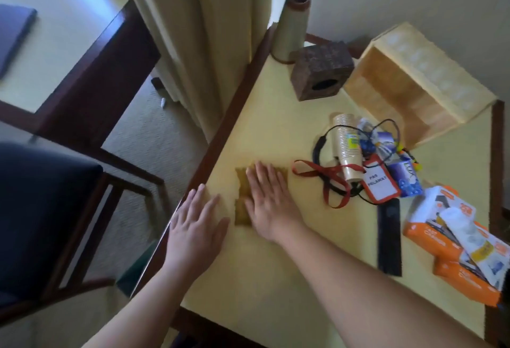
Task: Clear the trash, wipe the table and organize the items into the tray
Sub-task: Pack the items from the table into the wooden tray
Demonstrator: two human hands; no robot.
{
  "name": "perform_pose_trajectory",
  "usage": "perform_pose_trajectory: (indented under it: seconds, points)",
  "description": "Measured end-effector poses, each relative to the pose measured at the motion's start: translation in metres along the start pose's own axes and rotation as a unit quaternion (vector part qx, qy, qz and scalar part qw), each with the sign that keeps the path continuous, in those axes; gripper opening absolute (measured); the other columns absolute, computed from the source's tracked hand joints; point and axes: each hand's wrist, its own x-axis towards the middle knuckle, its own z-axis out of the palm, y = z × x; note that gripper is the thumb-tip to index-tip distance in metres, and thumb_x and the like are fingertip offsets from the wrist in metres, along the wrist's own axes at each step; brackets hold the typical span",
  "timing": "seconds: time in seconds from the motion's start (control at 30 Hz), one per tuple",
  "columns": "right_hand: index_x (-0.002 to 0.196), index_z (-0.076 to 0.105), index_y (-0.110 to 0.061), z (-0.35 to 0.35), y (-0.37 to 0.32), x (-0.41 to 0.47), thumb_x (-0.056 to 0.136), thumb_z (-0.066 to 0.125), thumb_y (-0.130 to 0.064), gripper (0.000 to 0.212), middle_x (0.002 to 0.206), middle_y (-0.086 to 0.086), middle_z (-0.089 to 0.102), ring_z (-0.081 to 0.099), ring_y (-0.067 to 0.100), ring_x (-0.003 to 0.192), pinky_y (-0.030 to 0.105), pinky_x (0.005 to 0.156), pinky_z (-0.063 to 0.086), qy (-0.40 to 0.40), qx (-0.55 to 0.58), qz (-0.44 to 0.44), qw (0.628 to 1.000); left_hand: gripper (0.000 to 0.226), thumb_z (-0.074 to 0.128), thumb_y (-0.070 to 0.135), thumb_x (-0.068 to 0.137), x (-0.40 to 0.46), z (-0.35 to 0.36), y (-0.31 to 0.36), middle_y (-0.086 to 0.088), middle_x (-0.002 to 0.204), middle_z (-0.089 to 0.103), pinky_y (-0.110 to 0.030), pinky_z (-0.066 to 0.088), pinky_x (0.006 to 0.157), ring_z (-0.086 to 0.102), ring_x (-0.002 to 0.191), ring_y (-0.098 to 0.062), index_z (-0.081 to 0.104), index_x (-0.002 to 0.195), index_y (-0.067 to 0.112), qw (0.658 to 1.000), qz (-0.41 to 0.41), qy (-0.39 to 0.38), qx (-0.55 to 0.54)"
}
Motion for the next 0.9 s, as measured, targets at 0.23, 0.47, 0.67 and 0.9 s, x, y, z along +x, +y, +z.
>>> perform_pose_trajectory:
  seconds: [0.23, 0.47, 0.67, 0.9]
  points:
    - [0.165, -0.009, -0.016, -0.048, 0.022, 0.131, 0.108, 0.012, -0.049, 0.069, 0.172, 0.01, -0.018, -0.017, 0.03, 0.158, 0.044, 0.128, -0.011, 0.069, -0.022, 0.086, 0.994, 0.066, 0.026, 0.065, 0.106, -0.002, 0.011, -0.007, -0.002, 0.175, 0.01, -0.04, 0.001, 0.13, -0.003, 0.162, -0.02, 0.028, 0.164, 0.034, 0.999, 0.02, 0.003, 0.029]
    - [0.166, -0.002, -0.012, -0.051, 0.004, 0.157, 0.107, 0.014, -0.046, 0.07, 0.174, 0.012, -0.007, -0.007, 0.031, 0.16, 0.046, 0.13, -0.003, 0.103, -0.011, 0.105, 0.989, 0.062, 0.047, 0.054, 0.104, -0.001, 0.019, -0.013, -0.009, 0.172, 0.024, -0.041, 0.013, 0.13, 0.018, 0.16, -0.027, 0.044, 0.159, 0.025, 0.998, 0.036, 0.047, 0.006]
    - [0.165, -0.007, -0.015, -0.057, 0.018, 0.155, 0.11, 0.018, -0.047, 0.069, 0.173, 0.008, -0.015, -0.013, 0.027, 0.159, 0.038, 0.126, -0.013, 0.063, -0.067, 0.008, 0.996, 0.062, 0.051, 0.052, 0.102, 0.004, 0.022, -0.014, -0.011, 0.17, 0.028, -0.039, 0.011, 0.13, 0.021, 0.159, -0.028, 0.047, 0.157, 0.023, 0.996, 0.051, 0.071, 0.007]
    - [0.165, -0.002, -0.012, -0.096, 0.026, 0.241, 0.109, 0.017, -0.044, 0.068, 0.174, 0.011, -0.002, -0.001, 0.03, 0.16, 0.046, 0.13, 0.0, 0.123, -0.025, 0.155, 0.98, 0.063, 0.054, 0.052, 0.101, 0.003, 0.027, -0.017, -0.01, 0.17, 0.028, -0.041, 0.017, 0.129, 0.022, 0.159, -0.027, 0.048, 0.157, 0.024, 0.996, 0.047, 0.074, 0.0]
